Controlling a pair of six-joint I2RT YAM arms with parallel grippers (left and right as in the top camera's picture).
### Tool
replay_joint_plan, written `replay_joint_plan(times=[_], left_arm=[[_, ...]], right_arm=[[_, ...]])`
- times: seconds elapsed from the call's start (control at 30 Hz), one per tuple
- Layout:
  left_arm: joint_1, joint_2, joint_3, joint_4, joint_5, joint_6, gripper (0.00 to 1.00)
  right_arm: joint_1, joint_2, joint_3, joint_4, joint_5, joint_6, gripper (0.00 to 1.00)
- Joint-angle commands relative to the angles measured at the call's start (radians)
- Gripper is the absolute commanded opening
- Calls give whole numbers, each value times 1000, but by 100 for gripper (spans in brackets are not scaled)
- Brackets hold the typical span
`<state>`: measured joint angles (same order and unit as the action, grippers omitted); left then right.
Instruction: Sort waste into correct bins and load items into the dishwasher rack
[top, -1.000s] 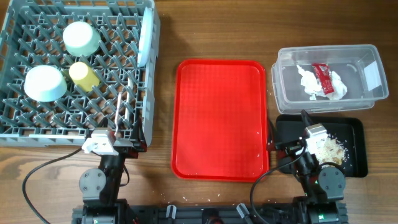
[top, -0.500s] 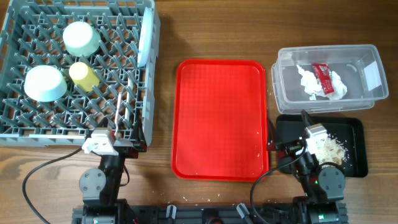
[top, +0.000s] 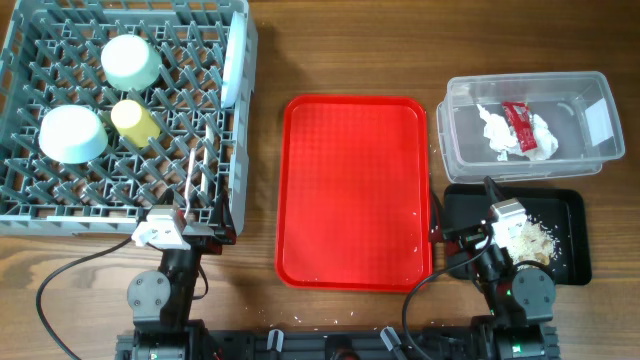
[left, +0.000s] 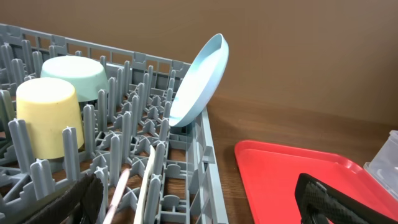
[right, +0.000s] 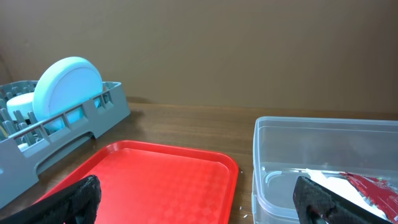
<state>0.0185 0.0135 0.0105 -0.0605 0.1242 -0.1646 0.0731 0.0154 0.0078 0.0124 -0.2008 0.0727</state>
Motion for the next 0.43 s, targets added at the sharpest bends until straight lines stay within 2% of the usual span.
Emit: replay_joint_plan(times=[0.0, 0.4], left_arm=[[-8, -9, -5, -7, -10, 19, 100], [-8, -9, -5, -7, -10, 19, 100]], right_arm=[[-5, -11, -3, 2, 9, -18, 100], [-5, -11, -3, 2, 9, -19, 100]])
